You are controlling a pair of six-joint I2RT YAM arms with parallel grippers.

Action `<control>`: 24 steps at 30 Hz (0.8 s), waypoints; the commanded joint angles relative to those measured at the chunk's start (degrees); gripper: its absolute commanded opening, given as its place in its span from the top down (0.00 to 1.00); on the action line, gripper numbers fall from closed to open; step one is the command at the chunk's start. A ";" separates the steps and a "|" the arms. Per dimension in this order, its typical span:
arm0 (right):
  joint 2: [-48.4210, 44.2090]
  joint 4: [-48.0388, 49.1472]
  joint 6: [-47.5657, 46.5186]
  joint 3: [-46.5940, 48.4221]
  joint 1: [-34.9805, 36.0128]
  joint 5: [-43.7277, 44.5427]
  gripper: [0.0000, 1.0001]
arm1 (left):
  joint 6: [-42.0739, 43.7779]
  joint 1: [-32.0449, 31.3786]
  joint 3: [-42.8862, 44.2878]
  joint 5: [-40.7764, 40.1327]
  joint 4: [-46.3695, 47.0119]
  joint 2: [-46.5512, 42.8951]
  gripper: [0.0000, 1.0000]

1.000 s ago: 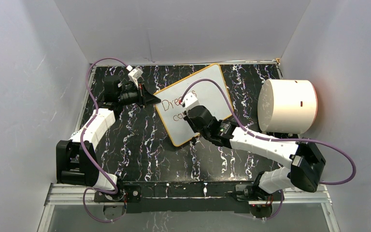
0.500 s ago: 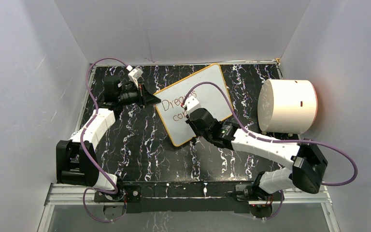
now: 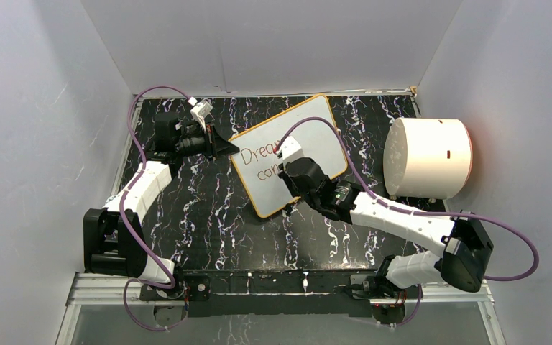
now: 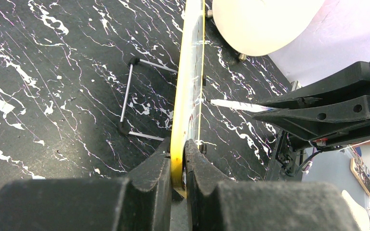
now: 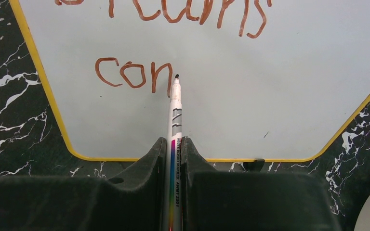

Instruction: Write a sentence on the whiteboard

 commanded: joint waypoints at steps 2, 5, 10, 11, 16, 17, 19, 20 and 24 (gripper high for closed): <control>-0.29 4.11 -0.91 0.83 -0.47 0.64 1.00 | 5.22 -1.14 -1.76 -6.97 -6.41 2.52 1.00; 0.45 4.25 -1.16 1.21 -0.52 0.00 1.00 | 5.22 -1.14 -1.74 -6.89 -6.35 2.53 1.00; 1.44 4.63 -1.20 1.72 -0.52 -0.36 1.00 | 5.22 -1.14 -1.82 -6.87 -6.40 2.44 1.00; 1.43 4.72 -1.22 1.80 -0.46 -0.36 1.00 | 5.22 -1.14 -1.82 -6.86 -6.39 2.44 1.00; 1.73 5.37 -1.27 1.97 -0.46 -0.01 1.00 | 5.22 -1.14 -1.74 -6.78 -6.39 2.54 1.00; 1.88 5.48 -1.28 1.98 -0.53 -0.07 1.00 | 5.22 -1.14 -1.81 -6.76 -6.33 2.53 1.00; 2.20 5.50 -1.29 2.20 -0.53 -0.27 1.00 | 5.22 -1.14 -1.83 -6.78 -6.39 2.46 1.00; 2.36 5.60 -1.28 2.25 -0.54 -0.34 1.00 | 5.22 -1.14 -1.89 -6.76 -6.38 2.44 1.00; 2.86 5.82 -1.52 2.37 -0.58 -0.32 1.00 | 5.22 -1.14 -1.82 -6.71 -6.39 2.52 1.00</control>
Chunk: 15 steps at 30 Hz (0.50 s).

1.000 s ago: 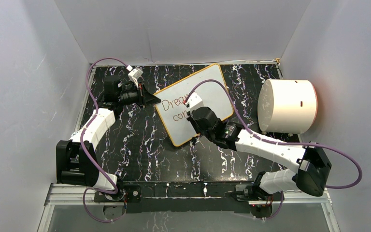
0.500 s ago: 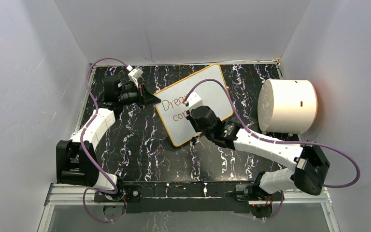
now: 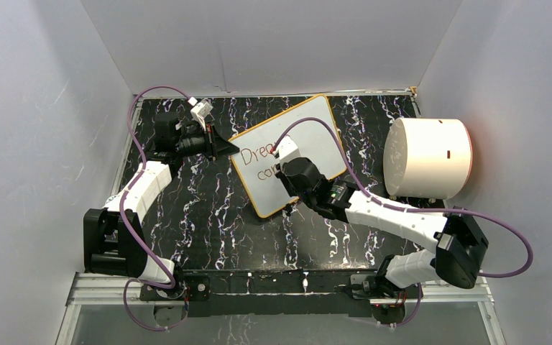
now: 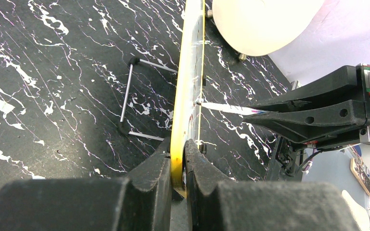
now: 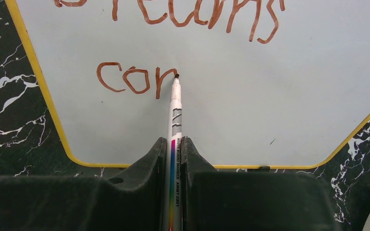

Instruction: Write a sentence on the whiteboard

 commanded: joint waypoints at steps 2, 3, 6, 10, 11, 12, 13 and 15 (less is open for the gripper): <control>0.85 3.35 -0.87 2.56 -0.32 0.01 1.00 | 5.22 -1.14 -1.82 -6.74 -6.39 2.52 1.00; 0.95 3.44 -0.95 2.51 -0.39 0.09 1.00 | 5.22 -1.14 -1.82 -6.70 -6.39 2.53 1.00; 1.26 3.34 -1.10 2.69 -0.41 0.43 1.00 | 5.27 -1.14 -1.87 -6.67 -6.39 2.51 1.00; 0.98 3.46 -1.07 2.49 -0.66 1.39 1.00 | 5.22 -1.14 -1.82 -6.62 -6.39 2.53 1.00; 0.85 3.55 -1.09 2.46 -0.73 1.49 1.00 | 5.22 -1.14 -1.82 -6.63 -6.39 2.52 1.00; 0.68 3.63 -1.20 2.42 -0.82 1.64 1.00 | 5.30 -1.14 -1.82 -6.68 -6.37 2.45 1.00; 0.56 3.64 -1.20 2.29 -0.94 1.66 1.00 | 5.29 -1.14 -1.82 -6.61 -6.39 2.44 1.00; 0.32 3.65 -1.20 2.27 -1.09 1.65 1.00 | 5.24 -1.14 -1.82 -6.65 -6.46 2.52 1.00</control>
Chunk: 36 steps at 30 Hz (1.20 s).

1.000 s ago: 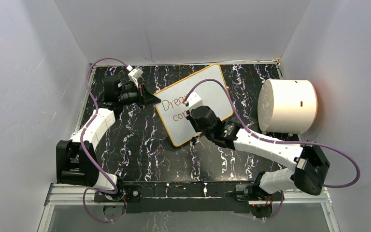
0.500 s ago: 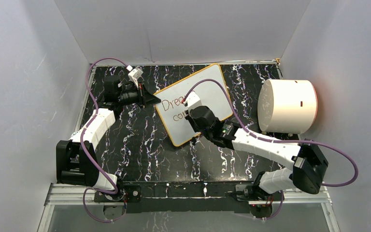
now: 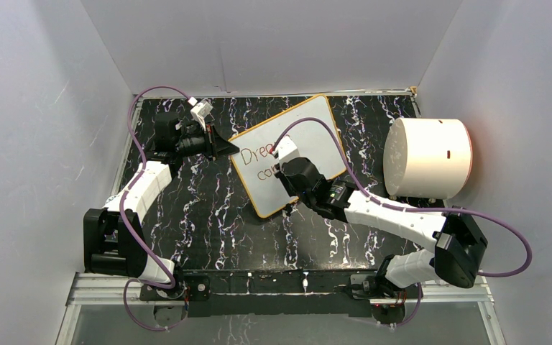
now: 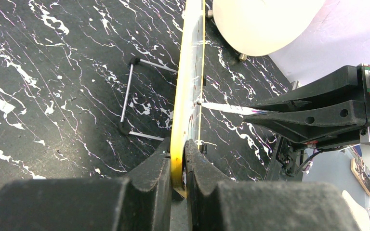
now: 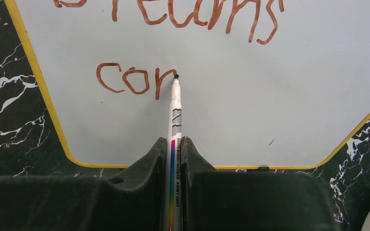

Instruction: Write a sentence on the whiteboard

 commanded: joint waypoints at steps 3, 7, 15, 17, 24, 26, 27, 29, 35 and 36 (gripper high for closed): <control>-0.11 3.28 -0.77 2.05 -1.14 1.58 1.00 | 5.22 -1.16 -1.88 -6.58 -6.37 2.43 1.00; -0.24 3.27 -0.31 1.86 -1.29 1.84 1.00 | 5.25 -1.22 -1.82 -6.57 -6.42 2.44 1.00; -0.37 2.45 0.61 1.76 -1.82 2.89 1.00 | 5.20 -1.18 -1.85 -6.73 -6.40 2.40 1.00; -0.57 2.30 0.84 1.42 -2.05 3.09 1.00 | 5.20 -1.23 -1.83 -6.65 -6.42 2.44 1.00; -1.29 1.50 1.68 0.64 -2.52 2.64 1.00 | 5.20 -1.22 -1.82 -6.74 -6.38 2.51 1.00; -1.37 0.67 1.80 0.51 -2.54 2.10 1.00 | 5.20 -1.23 -1.82 -6.66 -6.41 2.53 1.00; -1.38 0.24 2.02 0.46 -2.54 1.71 1.00 | 5.18 -1.19 -1.82 -6.73 -6.42 2.51 1.00; -1.54 -0.56 2.47 0.17 -2.55 1.03 1.00 | 5.20 -1.23 -1.83 -6.80 -6.37 2.53 1.00; -2.08 -3.43 3.69 -0.73 -2.49 -0.81 1.00 | 5.20 -1.23 -1.74 -6.83 -6.44 2.71 1.00; -2.08 -3.83 3.77 -0.81 -2.51 -1.12 1.00 | 5.20 -1.23 -1.74 -6.85 -6.38 2.71 1.00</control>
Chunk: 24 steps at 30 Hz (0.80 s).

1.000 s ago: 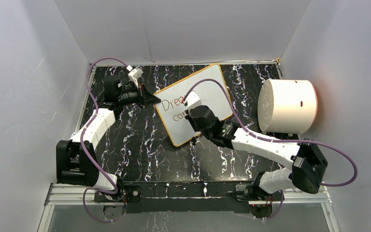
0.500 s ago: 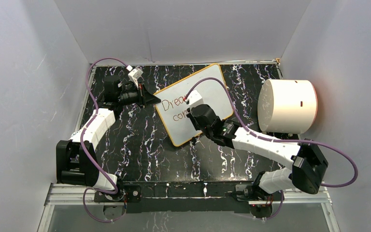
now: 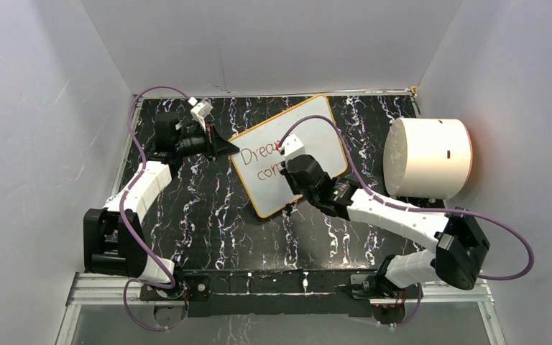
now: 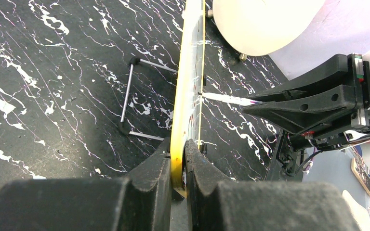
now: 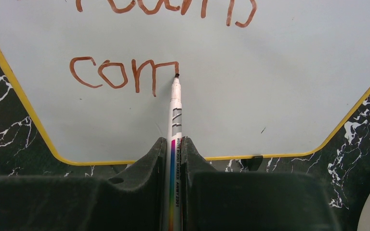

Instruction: Write a sentence on the whiteboard

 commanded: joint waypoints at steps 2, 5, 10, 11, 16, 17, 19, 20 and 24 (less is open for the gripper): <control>-1.48 -2.75 1.59 -0.67 -0.37 -1.76 1.00 | 5.15 -1.23 -1.74 -6.82 -6.39 2.63 1.00; -1.50 -3.47 1.80 -0.83 -0.33 -2.34 1.00 | 5.16 -1.23 -1.74 -6.97 -6.48 2.64 1.00; -1.78 -4.22 1.95 -1.14 -0.37 -3.01 1.00 | 5.16 -1.19 -1.65 -6.95 -6.52 2.77 1.00; -1.81 -4.39 1.94 -1.14 -0.37 -3.01 1.00 | 5.22 -1.23 -1.65 -6.99 -6.53 2.77 1.00; -2.29 -4.73 1.99 -1.17 -0.39 -2.47 1.00 | 5.25 -1.18 -1.65 -7.06 -6.58 2.76 1.00; -2.66 -4.55 2.06 -1.30 -0.38 -2.32 1.00 | 5.25 -1.23 -1.65 -7.04 -6.62 2.77 1.00; -3.59 -3.87 1.98 -1.43 -0.33 -2.00 1.00 | 5.23 -1.23 -1.67 -7.09 -6.60 2.69 1.00; -3.95 -3.61 1.94 -1.46 -0.39 -1.75 1.00 | 5.24 -1.23 -1.65 -7.08 -6.61 2.69 1.00; -5.72 -2.16 1.42 -1.67 -0.45 -1.32 1.00 | 5.24 -1.23 -1.72 -7.10 -6.61 2.55 1.00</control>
